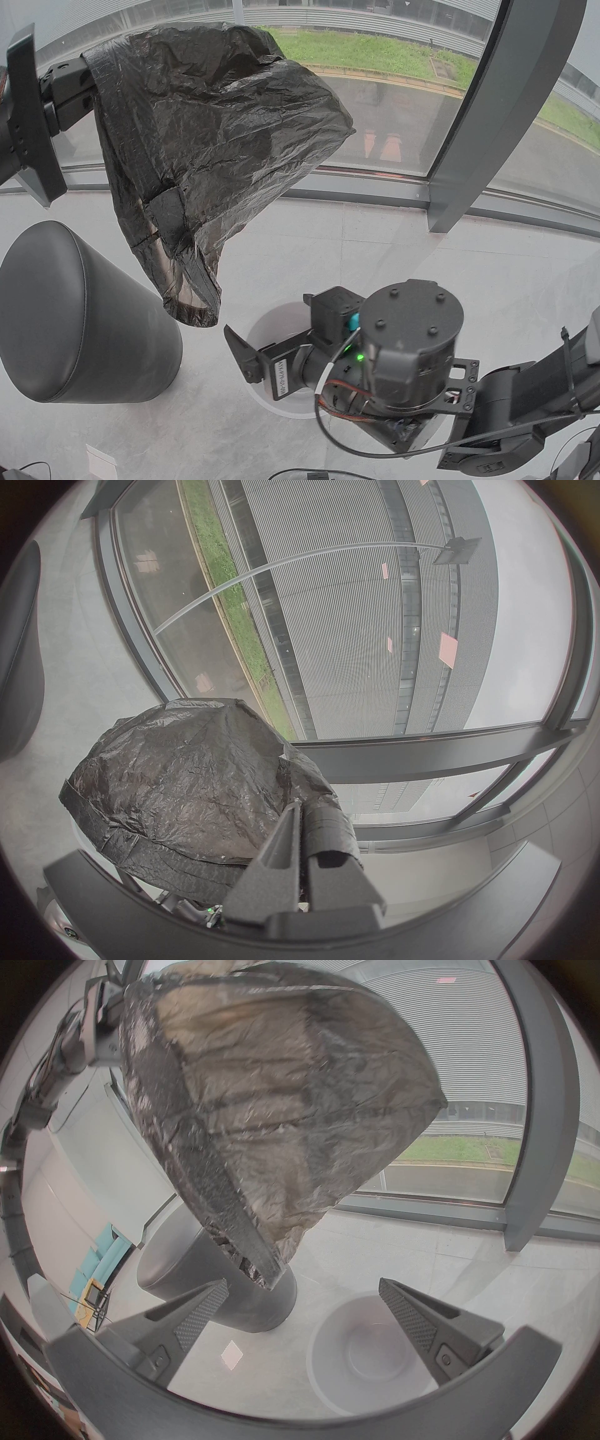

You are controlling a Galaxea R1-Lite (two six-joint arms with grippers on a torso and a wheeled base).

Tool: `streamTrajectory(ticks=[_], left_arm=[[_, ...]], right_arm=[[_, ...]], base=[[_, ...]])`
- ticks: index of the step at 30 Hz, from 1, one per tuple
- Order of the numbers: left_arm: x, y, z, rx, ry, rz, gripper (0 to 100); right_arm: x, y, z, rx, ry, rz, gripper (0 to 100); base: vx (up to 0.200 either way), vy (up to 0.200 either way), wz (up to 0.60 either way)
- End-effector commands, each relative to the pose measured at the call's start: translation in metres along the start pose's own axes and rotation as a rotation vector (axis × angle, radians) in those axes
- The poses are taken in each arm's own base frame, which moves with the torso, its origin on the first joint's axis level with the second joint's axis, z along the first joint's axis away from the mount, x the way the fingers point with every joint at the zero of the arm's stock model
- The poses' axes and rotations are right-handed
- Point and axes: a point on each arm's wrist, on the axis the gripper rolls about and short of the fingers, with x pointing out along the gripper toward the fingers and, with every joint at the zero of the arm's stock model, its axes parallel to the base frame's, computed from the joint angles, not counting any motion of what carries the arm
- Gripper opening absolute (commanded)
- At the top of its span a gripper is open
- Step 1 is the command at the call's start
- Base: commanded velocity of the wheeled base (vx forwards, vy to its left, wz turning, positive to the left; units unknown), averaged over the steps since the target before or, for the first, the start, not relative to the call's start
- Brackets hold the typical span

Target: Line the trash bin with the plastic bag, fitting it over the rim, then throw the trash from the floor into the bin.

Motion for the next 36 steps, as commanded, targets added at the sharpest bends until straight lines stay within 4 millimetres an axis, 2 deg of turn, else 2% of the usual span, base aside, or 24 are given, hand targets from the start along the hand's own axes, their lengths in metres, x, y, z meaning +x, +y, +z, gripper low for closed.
streamTrajectory(ticks=[1,5,8,10,11,12,20,30,36], left_arm=[[-0.001,-0.001,0.000,-0.001,-0.001,-0.007,0],[-0.002,-0.004,0.002,0.001,-0.010,-0.014,0],[-0.006,-0.006,0.002,0.001,-0.015,-0.023,0],[-0.006,-0.006,0.002,0.001,-0.015,-0.023,0],[-0.010,-0.009,0.003,0.001,-0.014,-0.032,0],[-0.012,-0.009,0.002,0.001,-0.010,-0.035,0],[-0.022,-0.013,0.001,-0.003,-0.004,-0.053,0],[-0.030,-0.017,0.001,-0.009,-0.008,-0.074,0],[-0.031,-0.016,0.000,-0.010,-0.008,-0.070,0]], right_arm=[[0.019,0.015,-0.019,-0.039,0.036,0.006,100],[0.033,0.020,-0.025,-0.045,0.033,-0.022,100],[0.052,0.027,-0.032,-0.041,0.019,-0.072,100],[0.052,0.027,-0.032,-0.041,0.019,-0.072,100],[0.067,0.030,-0.033,-0.033,-0.015,-0.166,100],[0.071,0.031,-0.032,-0.029,-0.026,-0.183,100],[0.084,0.036,-0.032,-0.075,-0.043,-0.195,100],[0.109,0.046,-0.028,-0.138,-0.091,-0.201,100],[0.117,0.037,-0.028,-0.144,-0.095,-0.226,100]], base=[[0.000,0.000,0.00],[0.000,0.000,0.00],[0.000,0.000,0.00],[0.000,0.000,0.00],[0.000,0.000,0.00],[0.000,0.000,0.00],[0.000,0.000,0.00],[0.000,0.000,0.00],[0.000,0.000,0.00]])
